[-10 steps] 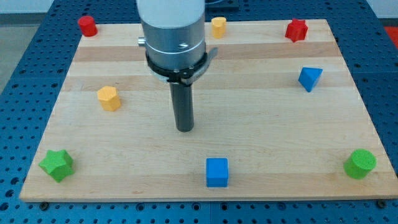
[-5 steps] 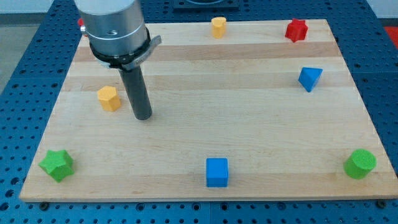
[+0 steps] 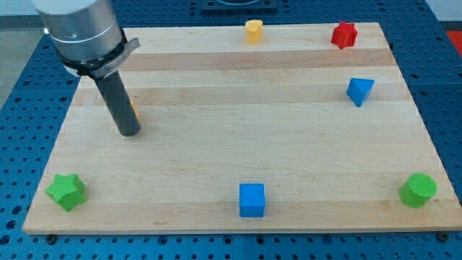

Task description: Move the yellow hexagon to the left center of the board

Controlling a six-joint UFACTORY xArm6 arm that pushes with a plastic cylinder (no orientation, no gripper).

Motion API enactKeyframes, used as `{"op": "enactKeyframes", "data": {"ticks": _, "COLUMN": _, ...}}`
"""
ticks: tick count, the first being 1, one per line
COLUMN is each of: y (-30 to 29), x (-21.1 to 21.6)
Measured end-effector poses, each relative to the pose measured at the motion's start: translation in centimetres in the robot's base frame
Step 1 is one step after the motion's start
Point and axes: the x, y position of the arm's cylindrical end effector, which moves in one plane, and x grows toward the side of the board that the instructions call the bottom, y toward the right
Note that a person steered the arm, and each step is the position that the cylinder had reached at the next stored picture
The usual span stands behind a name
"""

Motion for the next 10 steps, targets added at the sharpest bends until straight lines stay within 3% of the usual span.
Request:
{"op": "enactKeyframes", "data": {"ticks": 3, "y": -0.8, "x": -0.6}}
{"op": "enactKeyframes", "data": {"ticks": 5, "y": -0.9, "x": -3.7}}
{"op": "enactKeyframes", "data": {"ticks": 10, "y": -0.6, "x": -4.0}}
